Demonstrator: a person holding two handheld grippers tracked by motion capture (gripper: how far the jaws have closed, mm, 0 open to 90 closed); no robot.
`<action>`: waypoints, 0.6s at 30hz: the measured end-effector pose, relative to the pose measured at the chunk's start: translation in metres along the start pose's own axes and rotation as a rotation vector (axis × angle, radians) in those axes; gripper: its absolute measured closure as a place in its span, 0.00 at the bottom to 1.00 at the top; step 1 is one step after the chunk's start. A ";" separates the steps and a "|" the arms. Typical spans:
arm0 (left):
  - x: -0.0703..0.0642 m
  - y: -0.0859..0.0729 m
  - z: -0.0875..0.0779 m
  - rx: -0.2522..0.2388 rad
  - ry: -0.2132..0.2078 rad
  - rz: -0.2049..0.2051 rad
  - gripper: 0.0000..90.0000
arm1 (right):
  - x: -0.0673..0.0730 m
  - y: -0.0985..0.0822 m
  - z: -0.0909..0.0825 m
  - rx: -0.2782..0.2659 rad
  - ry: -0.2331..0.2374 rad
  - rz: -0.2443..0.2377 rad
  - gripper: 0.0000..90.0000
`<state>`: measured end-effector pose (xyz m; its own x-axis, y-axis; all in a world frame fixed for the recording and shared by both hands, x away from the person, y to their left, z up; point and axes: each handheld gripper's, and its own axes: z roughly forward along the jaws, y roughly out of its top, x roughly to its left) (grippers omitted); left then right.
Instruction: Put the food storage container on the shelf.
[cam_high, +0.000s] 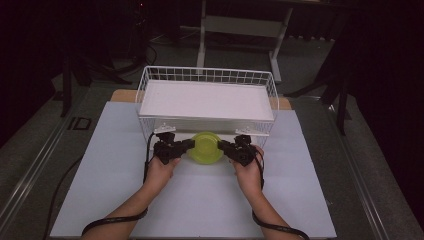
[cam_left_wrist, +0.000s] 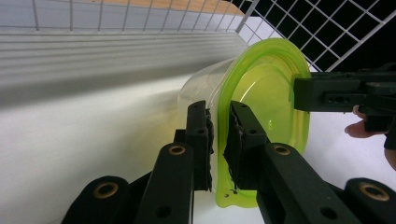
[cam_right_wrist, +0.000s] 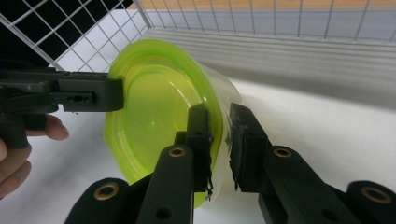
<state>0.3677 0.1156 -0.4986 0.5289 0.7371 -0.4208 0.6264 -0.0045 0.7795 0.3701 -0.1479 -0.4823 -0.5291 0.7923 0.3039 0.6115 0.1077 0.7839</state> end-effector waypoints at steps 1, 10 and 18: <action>0.001 0.000 0.000 -0.006 -0.005 -0.012 0.89 | -0.001 0.000 0.000 0.001 0.005 0.004 0.88; 0.001 -0.005 0.007 -0.031 0.023 0.002 0.83 | 0.000 0.001 0.005 -0.033 -0.060 -0.023 0.84; -0.002 -0.004 0.012 -0.040 0.046 0.013 0.79 | -0.008 0.003 0.011 -0.051 -0.085 0.014 0.84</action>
<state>0.3713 0.1057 -0.5063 0.5093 0.7675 -0.3893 0.5959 0.0118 0.8030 0.3825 -0.1471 -0.4887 -0.4677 0.8416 0.2701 0.5867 0.0671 0.8070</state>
